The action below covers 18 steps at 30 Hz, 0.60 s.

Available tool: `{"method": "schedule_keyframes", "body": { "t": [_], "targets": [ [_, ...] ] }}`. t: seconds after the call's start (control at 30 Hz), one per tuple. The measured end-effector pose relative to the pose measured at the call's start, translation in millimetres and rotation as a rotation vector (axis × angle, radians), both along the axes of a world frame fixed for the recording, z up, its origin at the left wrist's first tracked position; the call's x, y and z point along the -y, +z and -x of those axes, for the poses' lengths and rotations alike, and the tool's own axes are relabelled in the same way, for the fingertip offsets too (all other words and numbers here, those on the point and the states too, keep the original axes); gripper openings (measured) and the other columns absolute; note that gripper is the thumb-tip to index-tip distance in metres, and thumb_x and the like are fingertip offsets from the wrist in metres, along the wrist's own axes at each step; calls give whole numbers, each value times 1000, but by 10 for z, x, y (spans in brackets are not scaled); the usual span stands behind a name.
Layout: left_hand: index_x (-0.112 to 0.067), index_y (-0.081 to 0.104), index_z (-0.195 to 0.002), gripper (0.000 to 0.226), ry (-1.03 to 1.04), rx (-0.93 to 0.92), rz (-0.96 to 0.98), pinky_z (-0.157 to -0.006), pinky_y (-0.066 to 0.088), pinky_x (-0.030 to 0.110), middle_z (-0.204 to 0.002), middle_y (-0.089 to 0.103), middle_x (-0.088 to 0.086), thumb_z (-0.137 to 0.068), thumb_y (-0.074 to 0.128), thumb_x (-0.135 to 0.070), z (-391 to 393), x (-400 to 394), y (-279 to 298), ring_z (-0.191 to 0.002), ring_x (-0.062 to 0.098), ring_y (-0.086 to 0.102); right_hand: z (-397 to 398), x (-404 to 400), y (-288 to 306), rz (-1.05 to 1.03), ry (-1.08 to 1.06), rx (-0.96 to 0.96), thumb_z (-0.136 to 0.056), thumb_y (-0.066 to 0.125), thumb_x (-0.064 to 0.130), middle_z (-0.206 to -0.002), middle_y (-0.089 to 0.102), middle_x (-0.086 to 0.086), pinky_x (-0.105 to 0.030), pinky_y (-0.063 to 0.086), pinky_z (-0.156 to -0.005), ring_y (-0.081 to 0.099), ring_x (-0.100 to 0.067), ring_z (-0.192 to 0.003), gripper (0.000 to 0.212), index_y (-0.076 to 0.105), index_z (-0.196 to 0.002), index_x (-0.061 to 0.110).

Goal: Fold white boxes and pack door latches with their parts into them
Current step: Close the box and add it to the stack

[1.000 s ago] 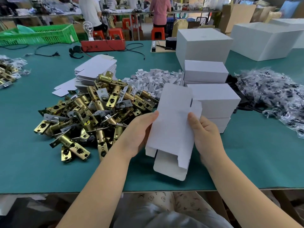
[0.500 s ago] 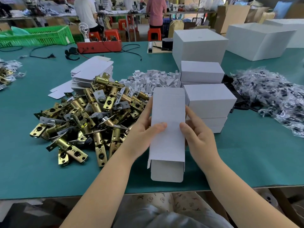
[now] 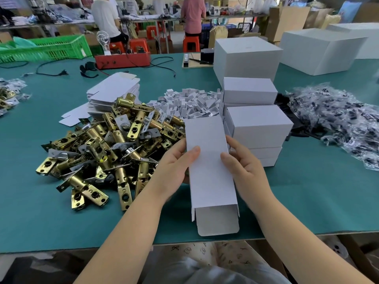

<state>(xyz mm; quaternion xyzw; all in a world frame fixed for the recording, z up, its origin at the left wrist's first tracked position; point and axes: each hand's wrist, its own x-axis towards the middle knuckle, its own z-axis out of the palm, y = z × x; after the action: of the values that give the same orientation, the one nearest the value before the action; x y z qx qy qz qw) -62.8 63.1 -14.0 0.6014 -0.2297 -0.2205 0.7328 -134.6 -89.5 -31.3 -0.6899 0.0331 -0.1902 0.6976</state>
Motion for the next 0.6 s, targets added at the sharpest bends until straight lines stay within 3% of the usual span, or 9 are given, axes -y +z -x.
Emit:
{"method": "schedule_keyframes", "body": {
  "t": [0.13, 0.2, 0.37, 0.47, 0.53, 0.6],
  "targets": [
    [-41, 74, -100, 24, -11, -32, 4, -72, 58, 27, -108, 74, -2, -89, 55, -29, 4, 14, -2, -96, 17, 72, -17, 23, 7, -31, -3, -36, -77, 61, 33, -84, 71, -1, -47, 56, -72, 68, -18, -79, 30, 58, -106, 40],
    [-40, 75, -99, 24, -17, -50, -1, -72, 58, 27, -107, 74, 0, -88, 55, -30, -4, 1, 6, -95, 19, 72, -11, 22, 6, -4, 12, -66, -76, 60, 34, -83, 72, 4, -52, 56, -70, 69, -17, -75, 29, 57, -105, 37],
    [-37, 75, -99, 20, -67, -121, -19, -78, 59, 38, -109, 74, 5, -88, 58, -37, 5, -9, 3, -98, 25, 71, 18, 37, 13, -28, 27, -53, -66, 67, 44, -77, 71, 5, -40, 57, -60, 69, -13, -71, 36, 59, -96, 25],
    [-42, 74, -96, 21, -83, -157, -54, -64, 58, 28, -99, 76, -1, -92, 54, -43, 6, -30, 21, -86, 16, 74, 22, 42, 58, -150, 102, -9, -68, 61, 45, -72, 66, 8, -23, 51, -52, 61, -8, -63, 25, 68, -83, 26],
    [-46, 74, -93, 26, -75, -175, -88, -58, 56, 24, -91, 76, -4, -95, 48, -44, -18, -43, 15, -77, 13, 73, 35, 64, 75, -177, 166, 29, -70, 62, 40, -75, 65, 6, -22, 51, -55, 59, -9, -64, 20, 72, -85, 31],
    [-39, 72, -102, 26, -65, -178, -124, -54, 55, 24, -84, 76, -2, -95, 49, -48, -23, -47, 23, -71, 14, 73, 45, 59, 74, -139, 191, 61, -74, 66, 34, -81, 67, 5, -23, 53, -60, 59, -11, -68, 20, 73, -93, 34]
  ]
}}
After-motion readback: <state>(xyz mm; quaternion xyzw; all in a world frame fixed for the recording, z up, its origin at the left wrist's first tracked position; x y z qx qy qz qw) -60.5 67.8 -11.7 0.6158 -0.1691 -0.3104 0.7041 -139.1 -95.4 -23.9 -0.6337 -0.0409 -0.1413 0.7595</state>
